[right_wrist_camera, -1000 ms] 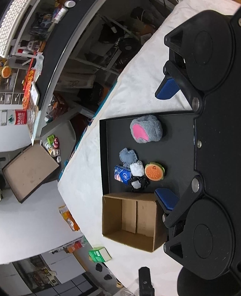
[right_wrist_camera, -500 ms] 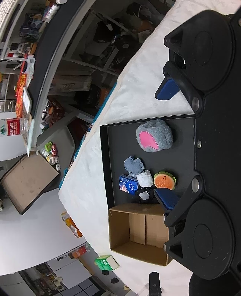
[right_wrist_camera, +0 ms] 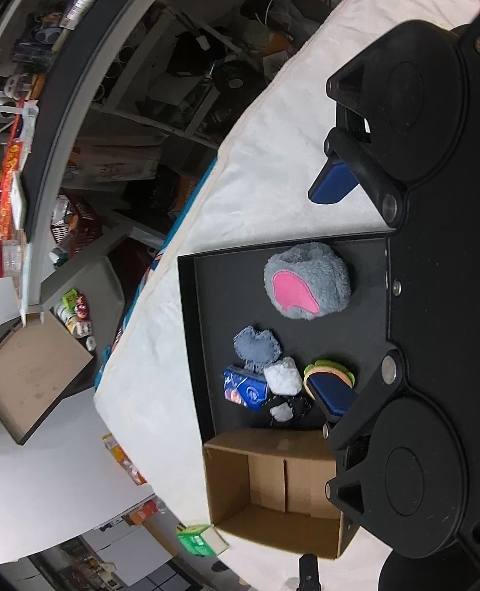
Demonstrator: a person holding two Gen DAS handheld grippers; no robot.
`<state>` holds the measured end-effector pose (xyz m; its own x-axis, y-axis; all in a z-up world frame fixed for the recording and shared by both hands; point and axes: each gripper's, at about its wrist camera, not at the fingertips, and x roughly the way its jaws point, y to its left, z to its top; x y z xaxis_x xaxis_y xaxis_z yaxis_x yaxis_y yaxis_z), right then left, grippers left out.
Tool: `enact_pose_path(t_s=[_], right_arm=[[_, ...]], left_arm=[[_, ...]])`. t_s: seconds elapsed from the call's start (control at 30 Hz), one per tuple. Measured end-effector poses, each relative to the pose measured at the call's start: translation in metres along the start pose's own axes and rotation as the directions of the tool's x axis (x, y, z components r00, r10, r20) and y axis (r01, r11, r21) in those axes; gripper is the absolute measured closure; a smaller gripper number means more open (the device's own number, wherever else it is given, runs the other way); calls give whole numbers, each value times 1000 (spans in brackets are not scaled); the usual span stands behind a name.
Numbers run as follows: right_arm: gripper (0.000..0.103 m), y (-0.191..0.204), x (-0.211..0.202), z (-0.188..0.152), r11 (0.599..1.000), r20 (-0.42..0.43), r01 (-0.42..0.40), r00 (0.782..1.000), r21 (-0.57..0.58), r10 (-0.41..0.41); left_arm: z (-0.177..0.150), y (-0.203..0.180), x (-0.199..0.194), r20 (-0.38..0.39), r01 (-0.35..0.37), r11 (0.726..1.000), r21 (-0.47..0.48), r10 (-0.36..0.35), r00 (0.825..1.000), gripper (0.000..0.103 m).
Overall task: Organize soft objects
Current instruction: 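Reach the right gripper to the grey pink-patched plush and grasp it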
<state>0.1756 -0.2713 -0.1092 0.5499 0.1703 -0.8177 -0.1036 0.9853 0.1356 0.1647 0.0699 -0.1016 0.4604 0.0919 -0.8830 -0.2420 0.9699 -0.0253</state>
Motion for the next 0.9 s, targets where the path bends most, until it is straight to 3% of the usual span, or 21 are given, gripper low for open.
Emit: enact_pose_path(t_s=[0.27, 0.43, 0.57, 0.73, 0.9], right_arm=[[5, -9, 30, 0, 999, -59, 4, 998, 39, -1], [4, -4, 49, 0, 1000, -88, 18, 996, 18, -16], [4, -2, 64, 1, 1000, -114, 25, 993, 19, -23], [4, 4, 78, 1, 999, -138, 45, 989, -11, -46], [4, 8, 85, 0, 998, -151, 61, 986, -27, -64]], left_arm=[[5, 0, 32, -48, -19, 1000, 8, 19, 999, 34], [6, 1, 52, -89, -35, 999, 13, 36, 995, 53], [6, 2, 69, -116, -27, 999, 25, 30, 993, 61], [4, 4, 80, -112, -44, 997, 62, 51, 992, 90], [4, 10, 91, -131, -19, 998, 59, 27, 991, 94]])
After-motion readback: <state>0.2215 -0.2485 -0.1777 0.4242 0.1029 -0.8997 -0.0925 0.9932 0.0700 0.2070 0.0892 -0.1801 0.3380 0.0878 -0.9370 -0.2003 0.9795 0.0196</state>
